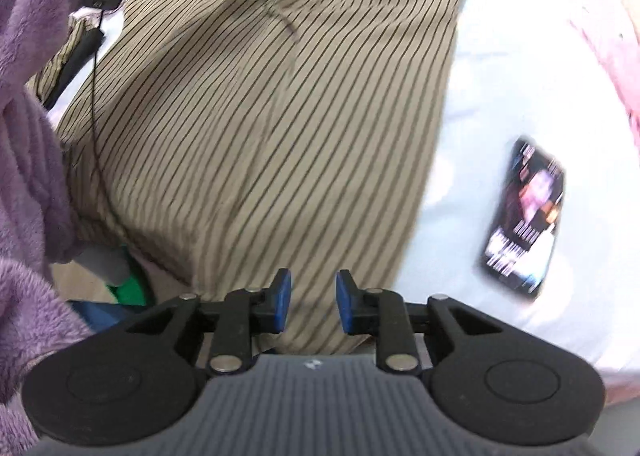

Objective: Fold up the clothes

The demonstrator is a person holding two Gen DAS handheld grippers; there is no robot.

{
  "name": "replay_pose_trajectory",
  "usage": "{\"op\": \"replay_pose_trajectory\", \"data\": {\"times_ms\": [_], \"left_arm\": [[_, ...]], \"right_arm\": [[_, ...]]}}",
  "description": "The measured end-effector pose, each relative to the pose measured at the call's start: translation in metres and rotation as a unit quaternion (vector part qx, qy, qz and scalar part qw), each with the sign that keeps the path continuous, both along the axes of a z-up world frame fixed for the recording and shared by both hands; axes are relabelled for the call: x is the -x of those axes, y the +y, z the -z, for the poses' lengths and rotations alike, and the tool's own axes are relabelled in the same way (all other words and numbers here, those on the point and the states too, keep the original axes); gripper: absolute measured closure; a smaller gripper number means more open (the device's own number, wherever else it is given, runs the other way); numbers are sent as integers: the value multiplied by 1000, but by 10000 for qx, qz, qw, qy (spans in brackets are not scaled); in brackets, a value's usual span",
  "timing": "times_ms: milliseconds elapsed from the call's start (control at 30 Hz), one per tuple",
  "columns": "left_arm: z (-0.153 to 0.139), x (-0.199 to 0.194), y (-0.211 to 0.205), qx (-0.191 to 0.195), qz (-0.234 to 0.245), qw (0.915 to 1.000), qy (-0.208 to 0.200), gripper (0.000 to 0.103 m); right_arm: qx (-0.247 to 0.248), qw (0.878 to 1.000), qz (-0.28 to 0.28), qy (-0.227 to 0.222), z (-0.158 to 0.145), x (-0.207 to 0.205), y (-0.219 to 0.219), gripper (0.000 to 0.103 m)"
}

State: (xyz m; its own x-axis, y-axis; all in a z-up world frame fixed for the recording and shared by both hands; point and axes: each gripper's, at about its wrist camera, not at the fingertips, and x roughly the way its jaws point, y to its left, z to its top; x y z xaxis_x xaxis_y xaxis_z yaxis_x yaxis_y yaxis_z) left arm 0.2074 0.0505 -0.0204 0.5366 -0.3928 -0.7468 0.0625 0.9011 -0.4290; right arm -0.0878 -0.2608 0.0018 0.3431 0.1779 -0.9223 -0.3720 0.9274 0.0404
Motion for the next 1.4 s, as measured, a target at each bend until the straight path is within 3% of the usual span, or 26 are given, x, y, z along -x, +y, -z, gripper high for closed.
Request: {"op": "replay_pose_trajectory", "data": {"times_ms": [200,400,600,633,733,767,967,1133,1267,1400], "left_arm": [[-9,-31,-13,-278,233,9988,-321,61],[1,-79,-36,-558,511,9960,-475,60],[30,-127,-55,-774,626,9938,-501,60],[35,-132,-58,-791,708,9931,-504,62],[45,-142,-63,-816,865,9915,-533,97],[46,-142,-62,-745,851,9919,-585,100],[17,-134,-44,-529,936,9898,-935,102],[3,-137,-30,-307,872,9915,-918,102],[9,-140,-29,-247,889,9917,-891,102],[12,-139,-23,-98,865,9919,-922,102]], "right_arm": [[-87,9999,-121,64,-18,-63,-21,67],[-16,9999,-35,153,-10,-143,-38,66],[-386,9973,591,211,9,-229,-61,65],[-462,9961,724,195,11,-240,-66,65],[-585,9919,1127,54,17,-274,-78,65],[-637,9900,1261,0,19,-285,-83,65],[-795,9790,1820,-455,22,-345,-101,66],[-1140,9662,2222,-635,10,-405,-108,67],[-1220,9641,2224,-781,4,-453,-94,67],[-866,9689,2158,-852,17,-496,-74,70]]}}
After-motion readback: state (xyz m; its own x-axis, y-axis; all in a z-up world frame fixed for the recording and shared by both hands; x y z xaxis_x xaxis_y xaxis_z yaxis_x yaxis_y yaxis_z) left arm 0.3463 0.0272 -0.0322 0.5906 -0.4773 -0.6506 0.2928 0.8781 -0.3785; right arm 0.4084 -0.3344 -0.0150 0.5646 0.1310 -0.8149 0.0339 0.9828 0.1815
